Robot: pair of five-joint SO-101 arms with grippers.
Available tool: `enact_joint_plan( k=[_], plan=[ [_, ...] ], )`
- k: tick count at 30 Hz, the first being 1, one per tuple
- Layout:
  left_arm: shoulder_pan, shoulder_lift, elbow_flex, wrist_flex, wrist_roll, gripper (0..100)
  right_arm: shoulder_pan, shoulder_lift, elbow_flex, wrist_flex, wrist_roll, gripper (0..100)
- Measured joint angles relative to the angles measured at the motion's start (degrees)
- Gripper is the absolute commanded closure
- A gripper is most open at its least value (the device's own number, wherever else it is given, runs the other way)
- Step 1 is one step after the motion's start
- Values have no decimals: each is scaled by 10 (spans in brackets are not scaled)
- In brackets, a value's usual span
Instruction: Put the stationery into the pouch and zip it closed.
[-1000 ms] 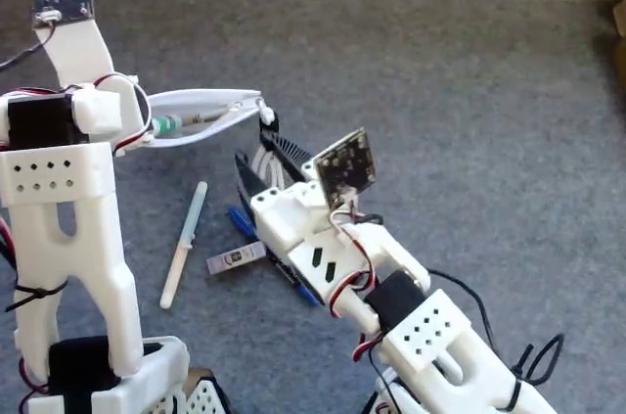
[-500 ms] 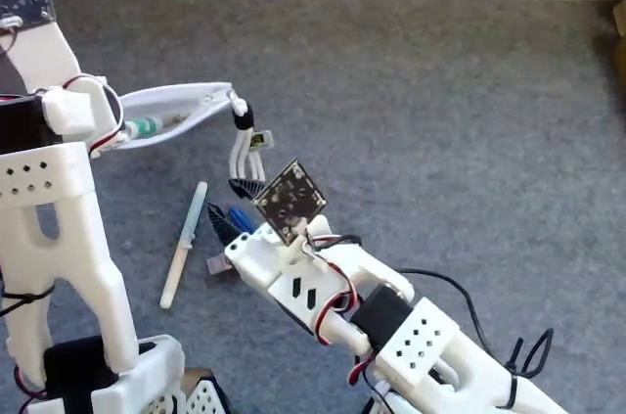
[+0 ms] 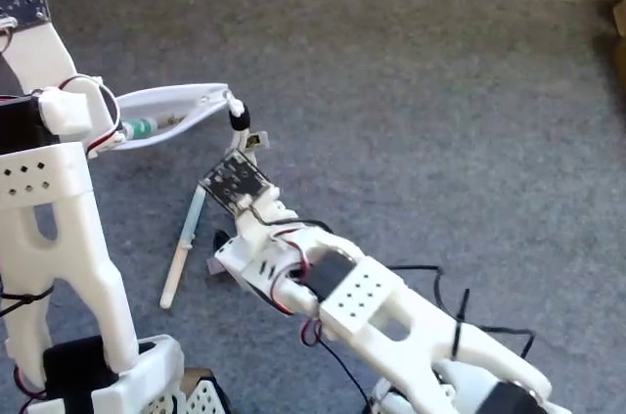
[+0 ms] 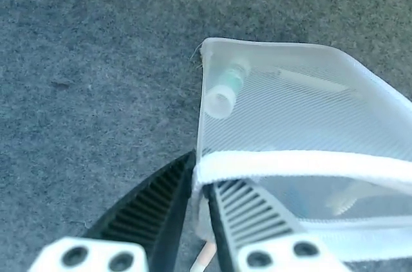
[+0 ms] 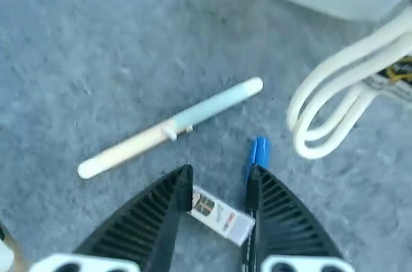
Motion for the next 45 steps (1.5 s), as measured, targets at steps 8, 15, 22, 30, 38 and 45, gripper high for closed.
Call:
enact_joint_plan(
  k=[8, 15, 22, 30, 38, 45],
  plan=[
    [-2, 0, 0, 0, 0, 993, -9, 90, -109, 142, 53, 859],
    [-19, 0, 0, 0, 0, 993, -54, 179, -124, 158, 144, 859],
    [-23, 0, 0, 0, 0, 993, -61, 279, -211, 158, 171, 859],
    [-23, 0, 0, 0, 0, 993, -62, 298, -249, 162, 214, 859],
    [-23, 0, 0, 0, 0, 993, -68, 298, -249, 163, 226, 859],
    [-23, 0, 0, 0, 0, 993, -69, 360, -262, 157, 256, 859]
  ],
)
